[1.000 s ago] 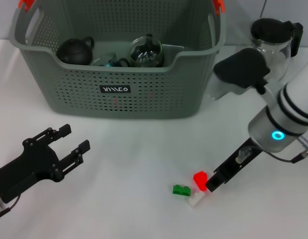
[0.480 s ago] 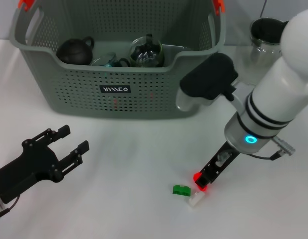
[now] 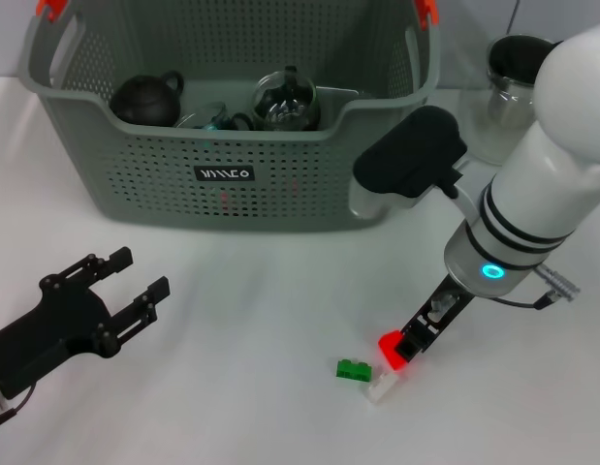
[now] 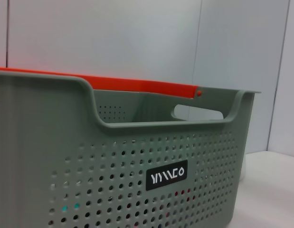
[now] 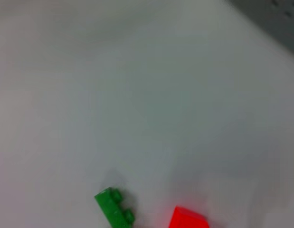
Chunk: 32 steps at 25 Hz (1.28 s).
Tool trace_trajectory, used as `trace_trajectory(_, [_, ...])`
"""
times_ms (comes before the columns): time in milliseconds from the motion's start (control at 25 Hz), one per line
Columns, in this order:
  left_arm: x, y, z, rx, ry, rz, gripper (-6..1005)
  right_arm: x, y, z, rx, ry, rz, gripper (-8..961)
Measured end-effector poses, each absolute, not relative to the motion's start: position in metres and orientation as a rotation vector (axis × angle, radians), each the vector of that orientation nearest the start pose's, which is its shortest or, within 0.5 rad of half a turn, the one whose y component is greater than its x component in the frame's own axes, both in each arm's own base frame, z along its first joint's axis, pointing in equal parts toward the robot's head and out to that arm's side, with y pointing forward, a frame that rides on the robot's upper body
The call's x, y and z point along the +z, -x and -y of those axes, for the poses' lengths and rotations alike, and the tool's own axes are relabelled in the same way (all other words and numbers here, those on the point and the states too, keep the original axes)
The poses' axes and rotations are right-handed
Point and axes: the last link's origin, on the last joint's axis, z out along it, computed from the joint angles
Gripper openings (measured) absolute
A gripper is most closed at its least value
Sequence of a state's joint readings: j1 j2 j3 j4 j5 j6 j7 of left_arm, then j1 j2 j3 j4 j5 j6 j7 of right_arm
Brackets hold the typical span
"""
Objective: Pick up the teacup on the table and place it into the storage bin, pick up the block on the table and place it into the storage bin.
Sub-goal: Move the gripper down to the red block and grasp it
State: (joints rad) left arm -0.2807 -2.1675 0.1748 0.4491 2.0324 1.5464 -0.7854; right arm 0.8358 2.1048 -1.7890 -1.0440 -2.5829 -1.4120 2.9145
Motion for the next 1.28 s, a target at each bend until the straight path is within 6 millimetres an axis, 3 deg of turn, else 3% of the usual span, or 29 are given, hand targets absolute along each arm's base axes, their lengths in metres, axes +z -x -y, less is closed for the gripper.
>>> trace_trajectory(560, [-0.018, 0.348, -0.239, -0.772, 2.209, 0.593, 630, -0.091, -0.142, -0.343, -0.773, 2.582, -0.925, 579])
trace_trajectory(920, [-0.019, 0.347, -0.240, -0.774, 2.210, 0.590, 629, -0.099, -0.151, -0.340, -0.795, 2.592, -0.967, 578])
trace_trajectory(1280, [-0.019, 0.347, -0.240, -0.773, 2.211, 0.591, 628, -0.095, -0.153, -0.343, -0.788, 2.575, -0.976, 578])
